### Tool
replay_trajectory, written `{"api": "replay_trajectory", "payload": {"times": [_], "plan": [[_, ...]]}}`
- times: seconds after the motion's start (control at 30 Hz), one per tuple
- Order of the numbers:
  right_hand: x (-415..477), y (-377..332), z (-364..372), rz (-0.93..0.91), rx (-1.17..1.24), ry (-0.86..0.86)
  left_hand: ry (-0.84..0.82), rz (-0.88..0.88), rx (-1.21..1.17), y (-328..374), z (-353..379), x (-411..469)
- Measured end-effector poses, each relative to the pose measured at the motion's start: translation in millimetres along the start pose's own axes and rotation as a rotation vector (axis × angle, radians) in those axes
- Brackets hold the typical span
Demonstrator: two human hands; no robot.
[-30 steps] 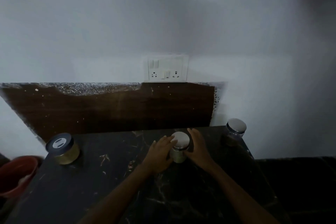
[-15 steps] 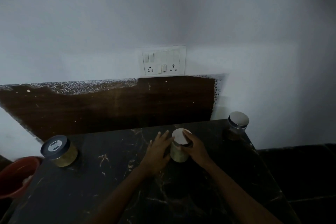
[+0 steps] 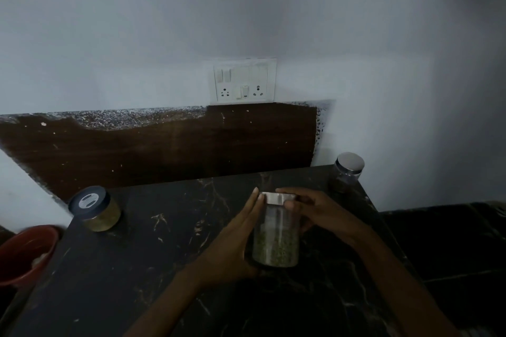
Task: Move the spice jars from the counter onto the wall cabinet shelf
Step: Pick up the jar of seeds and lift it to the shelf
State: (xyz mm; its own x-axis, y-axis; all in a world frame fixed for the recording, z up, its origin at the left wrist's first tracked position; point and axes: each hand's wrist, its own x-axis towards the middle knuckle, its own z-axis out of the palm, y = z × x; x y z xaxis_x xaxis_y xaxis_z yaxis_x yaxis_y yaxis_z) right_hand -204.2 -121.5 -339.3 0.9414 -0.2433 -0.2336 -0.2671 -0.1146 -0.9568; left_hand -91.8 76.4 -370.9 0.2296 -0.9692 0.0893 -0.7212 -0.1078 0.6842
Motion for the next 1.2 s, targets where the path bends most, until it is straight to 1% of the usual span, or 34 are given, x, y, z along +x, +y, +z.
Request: {"api": "replay_trajectory", "payload": {"times": [0.13,0.23,0.37,0.47,0.57,0.67,0.77,0.83,0.93,1.07,1.13,1.2], "plan": [[-17,-7,8,0.009,0.016,-0.044,0.059,0.028,-0.175,18,2,-14],[-26,-4,18,0.033,-0.015,-0.087,0.033,-0.01,-0.237,22,7,-28],[-34,3,31,0.084,-0.003,-0.108,0.032,-0.079,-0.205,24,17,-43],[-40,11,40,0.077,0.041,-0.091,0.046,-0.124,-0.211,22,22,-51],[-49,17,44,0.035,0.041,-0.169,0.084,-0.156,-0.265,19,23,-56],[-60,18,48,0.043,-0.045,-0.241,0.103,-0.167,-0.264,18,22,-59],[-68,16,56,0.026,-0.199,-0.243,0.12,-0.167,-0.272,19,23,-62],[-69,15,60,-0.006,-0.262,-0.225,0.128,-0.181,-0.298,20,24,-63],[-71,13,61,-0.017,-0.297,-0.179,0.122,-0.187,-0.273,22,22,-64],[-72,9,67,-0.058,-0.385,-0.181,0.03,-0.121,-0.074,34,14,-61],[-74,7,68,-0.056,-0.396,-0.186,0.023,-0.128,-0.095,36,11,-61],[-77,5,64,-0.052,-0.382,-0.218,0.047,-0.149,-0.177,36,9,-64]]}}
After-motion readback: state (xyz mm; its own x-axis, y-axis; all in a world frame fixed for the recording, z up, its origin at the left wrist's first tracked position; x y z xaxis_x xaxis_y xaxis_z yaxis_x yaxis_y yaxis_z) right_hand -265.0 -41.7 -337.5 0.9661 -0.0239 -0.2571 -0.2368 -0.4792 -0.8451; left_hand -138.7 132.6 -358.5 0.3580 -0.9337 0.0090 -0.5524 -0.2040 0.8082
